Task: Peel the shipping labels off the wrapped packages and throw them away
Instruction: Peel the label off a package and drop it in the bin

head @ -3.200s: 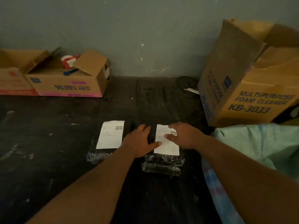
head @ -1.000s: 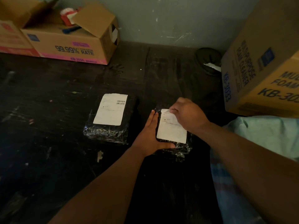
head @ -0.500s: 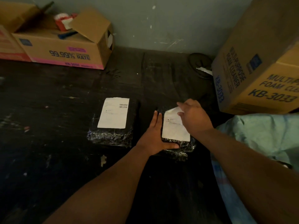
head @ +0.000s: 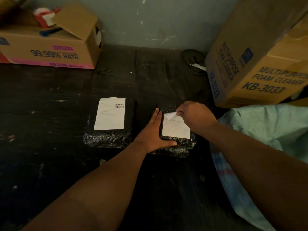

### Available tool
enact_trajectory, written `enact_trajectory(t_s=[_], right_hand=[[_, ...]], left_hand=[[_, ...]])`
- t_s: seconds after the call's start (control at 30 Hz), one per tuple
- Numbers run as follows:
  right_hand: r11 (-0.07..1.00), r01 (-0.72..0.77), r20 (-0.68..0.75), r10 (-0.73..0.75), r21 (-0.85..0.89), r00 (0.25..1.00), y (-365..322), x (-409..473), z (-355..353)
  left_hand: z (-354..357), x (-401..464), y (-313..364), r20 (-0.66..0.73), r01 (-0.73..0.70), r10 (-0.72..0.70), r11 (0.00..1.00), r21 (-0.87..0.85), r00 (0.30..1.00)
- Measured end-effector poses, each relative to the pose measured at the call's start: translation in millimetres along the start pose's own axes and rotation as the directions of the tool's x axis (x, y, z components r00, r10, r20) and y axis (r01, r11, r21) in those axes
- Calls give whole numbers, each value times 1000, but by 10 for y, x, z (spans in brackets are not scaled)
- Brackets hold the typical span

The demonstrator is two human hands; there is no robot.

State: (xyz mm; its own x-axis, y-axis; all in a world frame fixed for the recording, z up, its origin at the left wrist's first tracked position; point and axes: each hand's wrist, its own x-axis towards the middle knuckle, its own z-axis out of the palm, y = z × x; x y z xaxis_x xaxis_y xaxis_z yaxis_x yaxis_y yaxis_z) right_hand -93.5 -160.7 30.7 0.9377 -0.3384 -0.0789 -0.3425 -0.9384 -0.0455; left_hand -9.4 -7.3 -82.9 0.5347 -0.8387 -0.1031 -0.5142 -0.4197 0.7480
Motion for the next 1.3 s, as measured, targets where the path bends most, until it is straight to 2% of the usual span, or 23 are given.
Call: enact_trajectory(t_s=[0.27,0.47,0.57,0.67,0.83,1.03,1.3], right_hand=[[999,34,62,-32,-36,998,-87,-23,-204],[997,58,29,-60,47,998,-101,-151,-471],[997,64,77,-67,35,995,-131,-212,-637],[998,55,116,-59,32,992,-108,-304,-710],[998,50,52,-52,36,997,-60,-435,-702],[997,69,57,-71,25,996,-85,-507,-729],[996,87,32,-87,2,996,-78,-616,-820]], left_hand=[[22,7,35,-22,68,-71,993,-93,997],[30,6,71,-50,109,-116,987,-118,992],[33,-4,102,-54,113,-120,987,-117,991],[23,-16,108,-53,106,-113,988,-111,992],[6,-55,81,-48,24,-25,999,-38,999],[1,-39,45,-91,-59,59,998,8,994],[41,-26,-26,-107,-28,18,996,-85,994]])
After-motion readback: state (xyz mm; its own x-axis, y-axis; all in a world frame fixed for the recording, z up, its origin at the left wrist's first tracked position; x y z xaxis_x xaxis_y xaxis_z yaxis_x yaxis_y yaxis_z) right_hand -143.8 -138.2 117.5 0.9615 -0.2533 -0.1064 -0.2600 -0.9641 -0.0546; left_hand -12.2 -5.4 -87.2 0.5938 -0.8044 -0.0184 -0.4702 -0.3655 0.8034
